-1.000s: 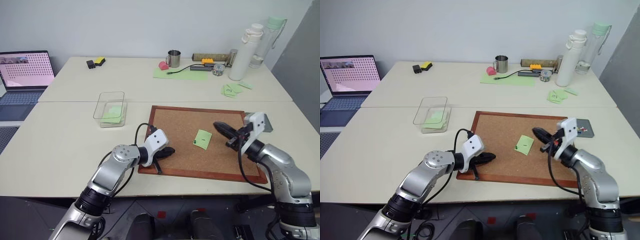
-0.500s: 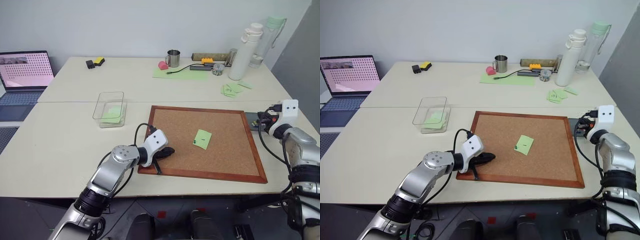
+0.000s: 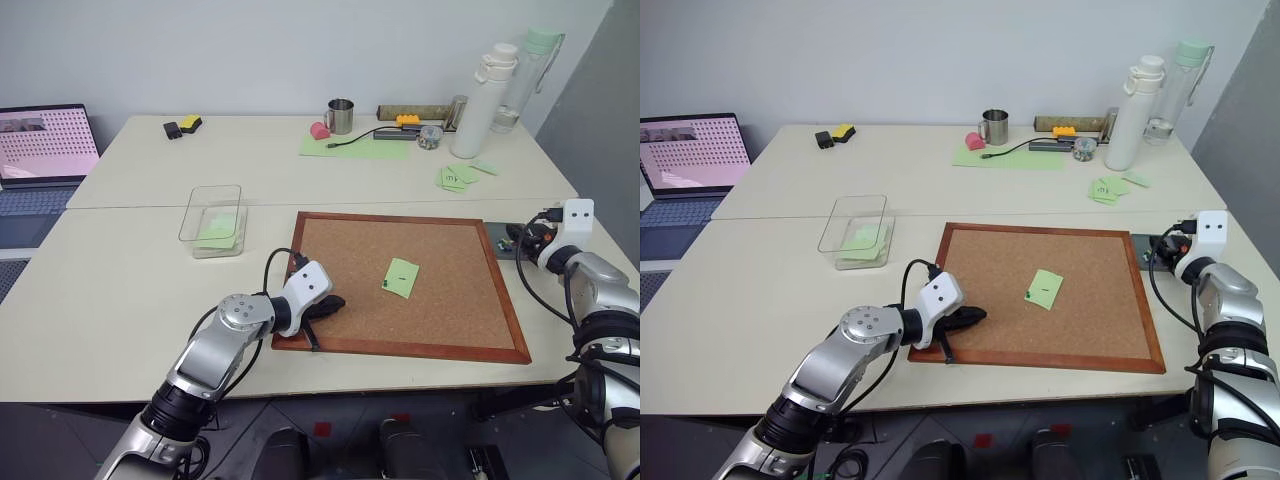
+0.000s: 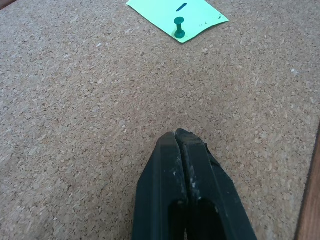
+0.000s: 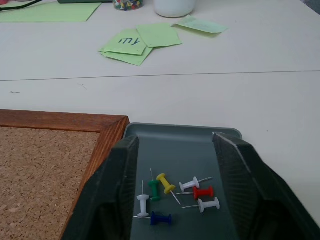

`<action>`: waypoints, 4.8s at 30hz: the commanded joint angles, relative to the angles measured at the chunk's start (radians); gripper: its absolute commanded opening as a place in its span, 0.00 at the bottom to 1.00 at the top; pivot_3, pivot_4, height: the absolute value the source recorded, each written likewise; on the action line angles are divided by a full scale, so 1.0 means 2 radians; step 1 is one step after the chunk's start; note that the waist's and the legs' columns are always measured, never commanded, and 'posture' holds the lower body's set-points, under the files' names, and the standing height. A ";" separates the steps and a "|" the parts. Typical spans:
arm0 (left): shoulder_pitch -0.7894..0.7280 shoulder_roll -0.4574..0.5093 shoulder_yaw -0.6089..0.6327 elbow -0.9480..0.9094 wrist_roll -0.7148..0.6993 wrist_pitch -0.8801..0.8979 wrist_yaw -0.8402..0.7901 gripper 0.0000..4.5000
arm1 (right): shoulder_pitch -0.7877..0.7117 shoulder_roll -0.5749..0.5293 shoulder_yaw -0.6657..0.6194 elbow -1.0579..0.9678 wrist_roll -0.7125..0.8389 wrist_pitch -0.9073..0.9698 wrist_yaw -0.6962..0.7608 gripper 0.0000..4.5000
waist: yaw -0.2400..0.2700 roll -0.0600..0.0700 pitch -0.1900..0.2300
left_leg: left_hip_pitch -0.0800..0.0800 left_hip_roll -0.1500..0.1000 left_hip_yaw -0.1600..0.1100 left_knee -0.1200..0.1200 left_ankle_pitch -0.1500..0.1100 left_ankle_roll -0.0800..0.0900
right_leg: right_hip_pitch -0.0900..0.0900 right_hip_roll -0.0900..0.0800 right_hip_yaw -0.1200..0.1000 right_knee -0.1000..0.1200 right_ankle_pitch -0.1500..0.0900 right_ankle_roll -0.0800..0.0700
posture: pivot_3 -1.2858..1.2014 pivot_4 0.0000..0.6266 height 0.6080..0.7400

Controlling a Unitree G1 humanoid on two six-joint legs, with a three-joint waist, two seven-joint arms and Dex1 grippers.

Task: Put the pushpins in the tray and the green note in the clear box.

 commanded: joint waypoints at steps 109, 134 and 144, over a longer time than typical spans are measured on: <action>-0.117 -0.178 0.264 0.025 -0.471 0.317 0.136 0.01 | 0.122 -0.008 0.266 -0.628 -0.104 -0.120 0.189 0.00 | 0.014 -0.003 0.002 | -0.002 0.000 -0.002 0.001 0.000 0.000 | 0.000 -0.001 -0.003 0.000 -0.001 0.000 | 0.52 0.24 1.00; -0.170 -0.071 0.057 -0.002 -0.225 0.065 -0.010 0.01 | 0.190 0.030 0.037 -0.602 0.005 0.165 0.020 0.00 | 0.020 -0.003 0.002 | -0.002 0.000 -0.001 0.001 0.000 0.000 | 0.000 -0.001 -0.002 0.000 -0.001 0.000 | 0.52 0.24 1.00; -0.179 -0.085 -0.068 0.034 -0.060 -0.108 -0.035 0.01 | 0.105 0.016 -0.034 -0.311 0.018 0.206 -0.035 0.00 | 0.017 -0.002 0.002 | -0.002 -0.001 0.001 0.001 0.000 0.000 | -0.001 -0.001 -0.001 0.000 -0.001 0.000 | 0.52 0.24 1.00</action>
